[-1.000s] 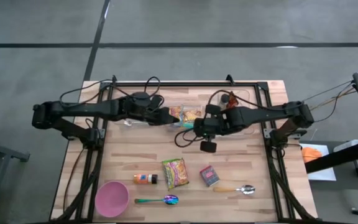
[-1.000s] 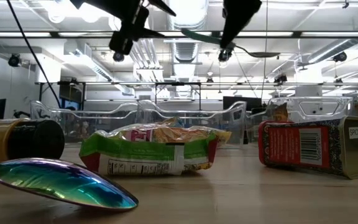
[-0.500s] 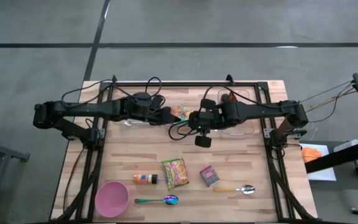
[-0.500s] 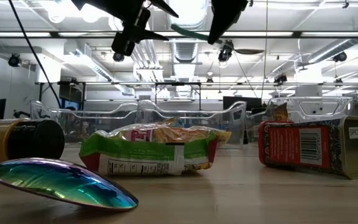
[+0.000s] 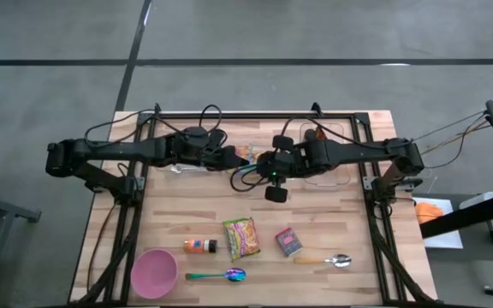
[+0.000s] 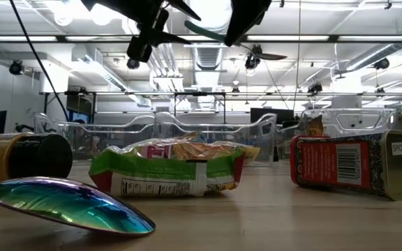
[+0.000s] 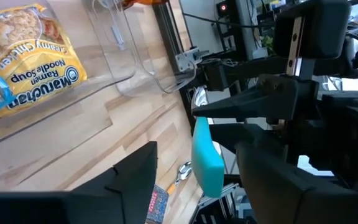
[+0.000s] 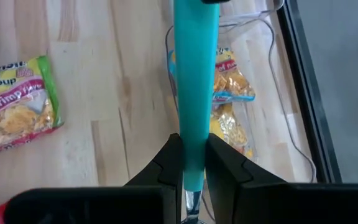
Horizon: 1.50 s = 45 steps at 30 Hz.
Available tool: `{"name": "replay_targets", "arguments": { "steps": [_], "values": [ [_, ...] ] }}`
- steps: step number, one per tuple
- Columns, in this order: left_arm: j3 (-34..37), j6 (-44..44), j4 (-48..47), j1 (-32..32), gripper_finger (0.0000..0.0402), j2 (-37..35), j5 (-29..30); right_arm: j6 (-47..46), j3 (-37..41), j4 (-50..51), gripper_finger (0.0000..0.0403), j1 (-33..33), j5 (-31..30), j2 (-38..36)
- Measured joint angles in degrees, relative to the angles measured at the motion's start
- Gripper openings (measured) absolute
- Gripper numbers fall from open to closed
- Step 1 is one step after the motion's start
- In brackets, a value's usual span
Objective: Pick & Place Food Item
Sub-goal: Put the blue spoon into the left transparent bin
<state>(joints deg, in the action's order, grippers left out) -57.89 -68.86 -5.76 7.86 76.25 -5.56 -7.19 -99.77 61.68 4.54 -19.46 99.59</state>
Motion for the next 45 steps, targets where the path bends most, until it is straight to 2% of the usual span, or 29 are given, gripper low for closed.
{"name": "replay_targets", "arguments": {
  "steps": [10, 14, 18, 26, 38, 45],
  "values": [
    [0.00, 1.33, 0.19, 0.00, 0.0109, 0.04, -0.04, 0.91, 0.00, -0.62, 0.0036, 0.04, 0.13, 0.00],
    [0.00, 1.52, 1.03, 0.00, 0.0086, 0.04, -1.09, 0.91, 0.00, -0.66, 0.0036, -0.14, 0.16, 0.00],
    [0.07, 1.53, 1.76, 0.00, 0.0082, 0.04, -1.54, 0.97, 0.00, -0.64, 0.0036, -0.22, 0.15, -0.07],
    [0.07, 1.41, 2.15, 0.00, 0.0095, 0.04, -3.10, 1.23, 0.00, -0.65, 0.0036, -0.18, 0.17, -0.09],
    [0.07, 0.87, 1.86, 0.01, 0.0213, 0.04, -5.21, 1.84, 0.00, -0.86, 0.0036, -0.24, -0.01, -0.09],
    [0.07, 0.83, 1.81, 0.33, 0.0209, 0.04, -5.18, 1.84, 0.00, -0.90, 0.0036, -0.22, 0.02, -0.09]
  ]
}}
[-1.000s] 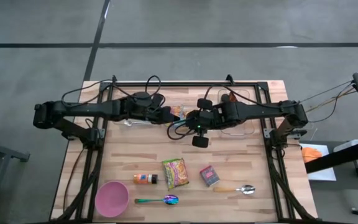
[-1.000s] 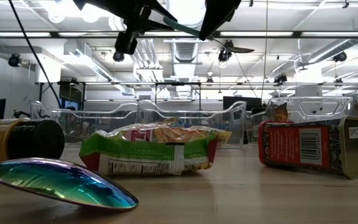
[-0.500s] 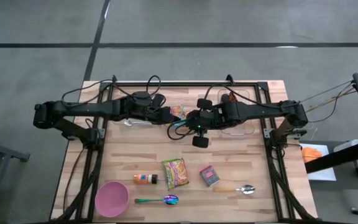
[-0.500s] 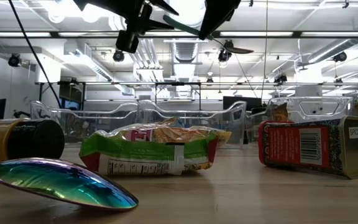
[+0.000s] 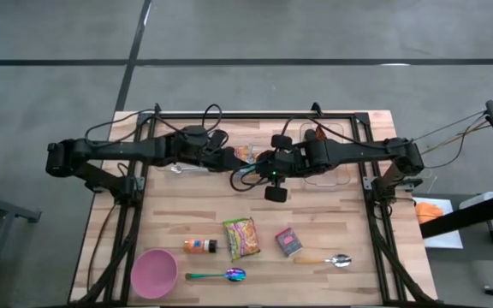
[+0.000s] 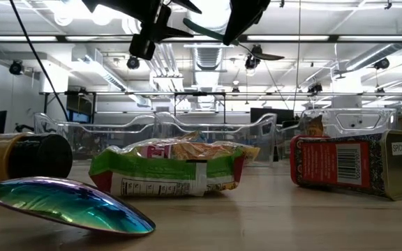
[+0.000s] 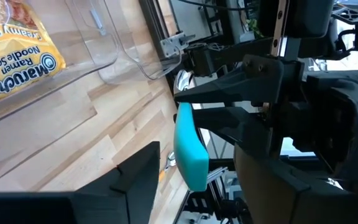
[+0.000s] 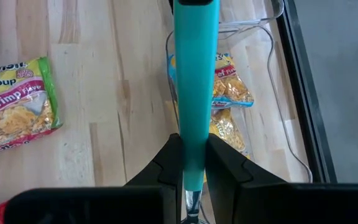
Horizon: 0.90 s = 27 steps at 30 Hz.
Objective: Pick & Place Food Item
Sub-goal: Put the blue spoon into the left transparent bin
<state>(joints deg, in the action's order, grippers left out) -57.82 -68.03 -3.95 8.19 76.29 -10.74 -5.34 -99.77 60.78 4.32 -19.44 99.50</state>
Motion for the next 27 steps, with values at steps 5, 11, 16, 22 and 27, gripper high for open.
{"name": "replay_targets", "arguments": {
  "steps": [5, 11, 16, 22, 27],
  "values": [
    [0.00, 0.00, -0.04, 0.00, 0.0166, 0.00, 0.03, 0.00, 0.00, -0.25, 0.0036, 0.02, 0.11, 0.00],
    [0.00, 0.33, -0.20, 0.02, 0.0100, 0.00, 0.20, -0.02, 0.00, -1.78, 0.0036, 0.02, 0.13, 0.00],
    [0.04, 0.46, -1.59, 0.07, 0.0056, 0.00, 0.68, -0.02, 0.00, -2.28, 0.0036, 0.02, 0.39, 0.00],
    [0.04, 0.44, -2.32, 0.04, 0.0055, -0.02, 0.62, -0.22, 0.00, -2.39, 0.0036, 0.03, 1.46, 0.00],
    [0.04, 0.46, -2.57, 0.04, 0.0055, -0.04, 0.61, -0.19, 0.00, -2.50, 0.0058, 0.28, 1.66, 0.00]
  ]
}}
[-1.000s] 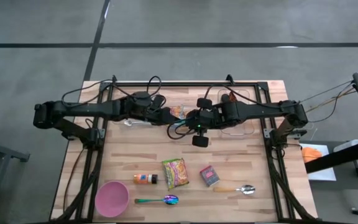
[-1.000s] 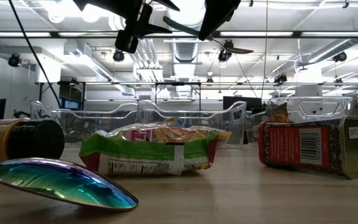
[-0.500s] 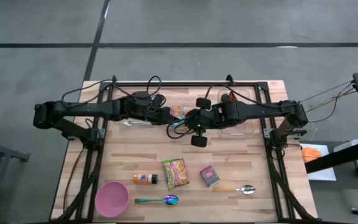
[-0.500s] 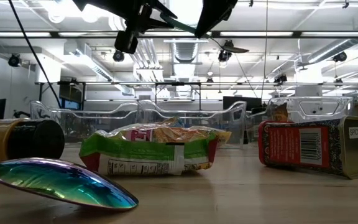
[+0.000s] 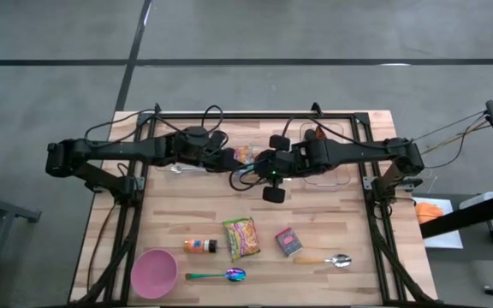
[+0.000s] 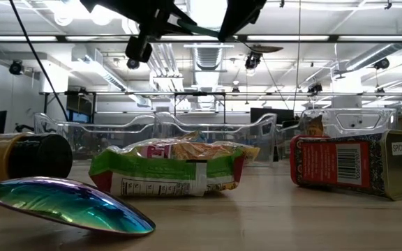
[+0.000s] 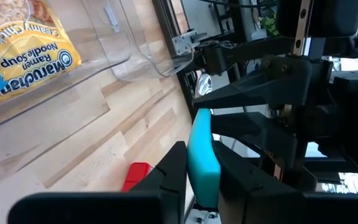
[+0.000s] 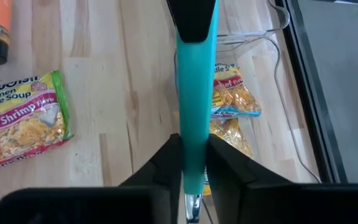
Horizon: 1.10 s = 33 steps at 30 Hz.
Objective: Pick & Place Food Item
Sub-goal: Put the blue spoon into the left transparent bin
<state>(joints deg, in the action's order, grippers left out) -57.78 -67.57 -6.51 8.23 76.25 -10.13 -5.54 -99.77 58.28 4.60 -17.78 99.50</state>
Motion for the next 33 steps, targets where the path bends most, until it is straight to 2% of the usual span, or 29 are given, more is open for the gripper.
{"name": "replay_targets", "arguments": {
  "steps": [7, 12, 18, 23, 28, 33],
  "values": [
    [-0.07, 0.04, -1.19, 0.02, 0.0055, 0.00, 1.28, -0.29, 0.00, -0.39, 0.0194, 0.16, 0.44, 0.00],
    [-0.07, 0.32, -2.66, 0.39, 0.0055, -0.19, 1.51, -2.41, 0.00, -0.11, 0.0251, 0.16, -0.22, -0.30],
    [-0.07, 2.27, -10.00, 2.35, 0.0055, -3.92, 2.81, -5.99, 0.02, 1.13, 0.0260, 0.44, -4.03, -4.47],
    [-0.07, 4.89, -22.86, 5.76, 0.0055, -12.24, 9.85, -9.46, 0.02, 2.79, 0.0261, 0.70, -7.84, -10.09],
    [-0.07, 5.66, -35.69, 9.39, 0.0055, -22.63, 17.88, -11.44, 0.06, 3.27, 0.0261, 0.70, -8.57, -15.25],
    [-0.07, 5.65, -48.39, 12.29, 0.0055, -29.20, 21.54, -13.18, 0.31, 4.85, 0.0262, 0.79, -10.93, -17.98]
  ]
}}
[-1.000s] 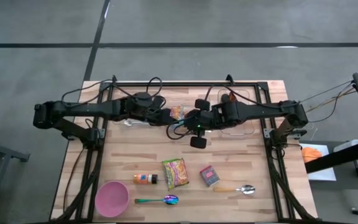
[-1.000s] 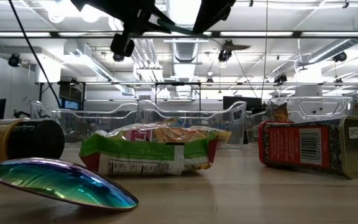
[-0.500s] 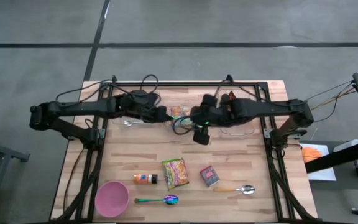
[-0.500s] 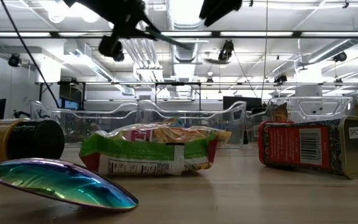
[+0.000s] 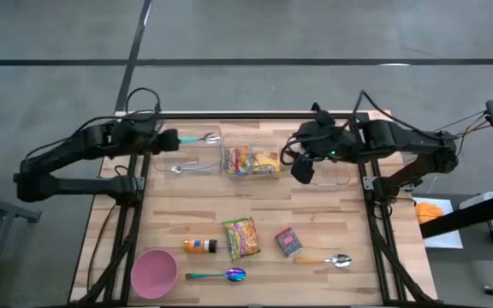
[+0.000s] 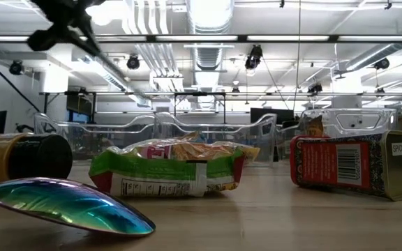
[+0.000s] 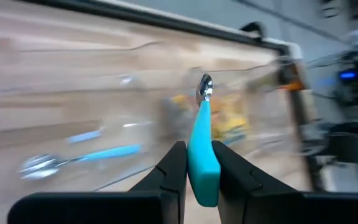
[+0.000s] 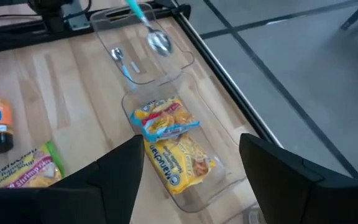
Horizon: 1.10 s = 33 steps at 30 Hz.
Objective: Pick & Place Food Item
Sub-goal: Put the blue spoon into the left transparent bin
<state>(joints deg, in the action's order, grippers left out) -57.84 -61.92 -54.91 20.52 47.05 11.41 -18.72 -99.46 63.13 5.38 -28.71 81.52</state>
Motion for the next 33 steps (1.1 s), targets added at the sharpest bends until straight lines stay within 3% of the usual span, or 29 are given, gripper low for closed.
{"name": "replay_targets", "arguments": {
  "steps": [5, 11, 18, 25, 33],
  "values": [
    [0.06, 1.05, -6.85, 0.77, 0.0055, -0.87, 1.15, 0.06, 0.12, 1.31, 0.0262, -0.02, -0.04, -0.64],
    [5.88, 3.01, -5.59, 1.78, 0.0055, -0.41, 0.11, 0.74, 0.26, 1.49, 0.0262, -0.02, 0.02, 0.56],
    [18.83, 3.00, 10.21, 7.45, 0.0055, -4.35, -10.01, 0.32, 0.26, 3.40, 0.0262, 0.00, 0.27, 0.74],
    [23.01, 8.04, 10.42, 16.64, 0.0055, -6.25, -16.09, -0.32, 0.26, 4.98, 0.0262, 0.29, 0.70, 0.65],
    [23.26, 18.11, 11.21, 27.71, 0.0055, -0.86, -25.94, 0.26, 0.26, 5.71, 0.0262, 0.35, 0.68, 0.72]
  ]
}}
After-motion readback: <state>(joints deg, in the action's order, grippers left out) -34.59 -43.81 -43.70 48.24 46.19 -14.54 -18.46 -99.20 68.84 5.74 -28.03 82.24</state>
